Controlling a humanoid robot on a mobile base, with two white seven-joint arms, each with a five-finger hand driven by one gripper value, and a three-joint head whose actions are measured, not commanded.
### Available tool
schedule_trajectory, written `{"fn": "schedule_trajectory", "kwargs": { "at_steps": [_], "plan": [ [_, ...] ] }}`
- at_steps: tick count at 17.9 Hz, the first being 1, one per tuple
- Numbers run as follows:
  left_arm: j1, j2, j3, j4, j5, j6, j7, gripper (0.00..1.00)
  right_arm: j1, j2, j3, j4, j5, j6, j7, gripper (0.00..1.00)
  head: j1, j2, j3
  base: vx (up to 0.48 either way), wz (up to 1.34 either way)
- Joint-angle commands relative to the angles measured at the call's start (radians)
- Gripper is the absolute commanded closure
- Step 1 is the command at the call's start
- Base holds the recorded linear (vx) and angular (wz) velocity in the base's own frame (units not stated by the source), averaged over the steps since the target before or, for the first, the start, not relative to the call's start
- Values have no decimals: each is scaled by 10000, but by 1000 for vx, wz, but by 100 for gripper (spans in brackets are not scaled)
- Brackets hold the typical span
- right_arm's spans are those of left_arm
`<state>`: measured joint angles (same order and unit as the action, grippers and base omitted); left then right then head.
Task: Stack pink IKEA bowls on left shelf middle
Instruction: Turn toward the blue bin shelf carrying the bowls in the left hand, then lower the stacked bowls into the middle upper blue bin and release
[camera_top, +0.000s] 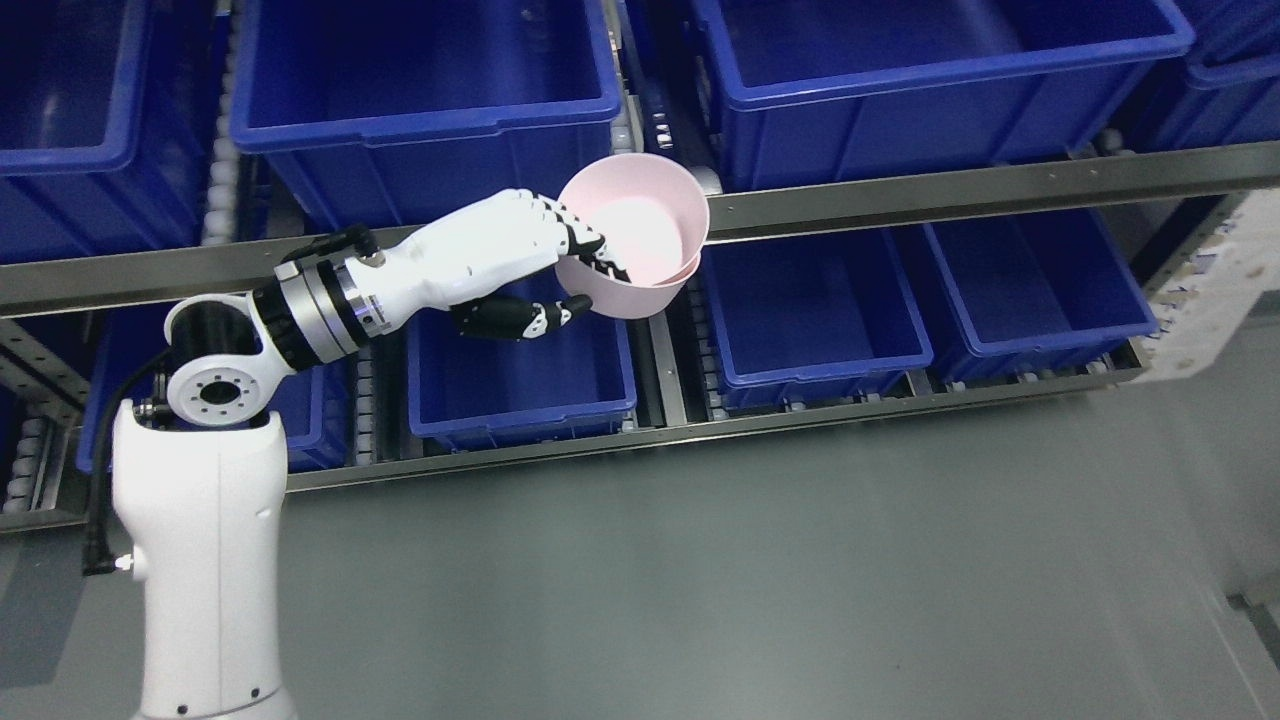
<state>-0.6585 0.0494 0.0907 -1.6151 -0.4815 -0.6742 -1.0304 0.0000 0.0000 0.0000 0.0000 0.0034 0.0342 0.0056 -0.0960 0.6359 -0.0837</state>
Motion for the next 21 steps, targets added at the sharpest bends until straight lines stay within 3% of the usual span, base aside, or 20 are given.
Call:
{"fn": "schedule_trajectory", "kwargs": {
  "at_steps": [1,4,9,16,21],
  "plan": [
    [-2491,-320,-1321,-324,30,1338,-19,88,292,-175,-108,-337,-34,11,5,0,0,0,0,20,476],
    [-4073,270,-1321,363,-491,2675,11,88,292,-175,-123,-337,-34,-4,5,0,0,-1,0,46,324],
    [-4491,2908,-1123,2036,-1198,2937,118,88,292,-175,-123,-337,-34,11,5,0,0,-1,0,47,159],
    [-4843,2958,-1259,3952,-1336,2846,1160,88,292,-175,-108,-337,-34,-4,5,0,0,-3,0,40,157],
    [-5286,2804,-2623,5793,-1718,2846,2800,88,292,-175,-108,-337,-34,-4,5,0,0,-3,0,16,49]
  ]
}}
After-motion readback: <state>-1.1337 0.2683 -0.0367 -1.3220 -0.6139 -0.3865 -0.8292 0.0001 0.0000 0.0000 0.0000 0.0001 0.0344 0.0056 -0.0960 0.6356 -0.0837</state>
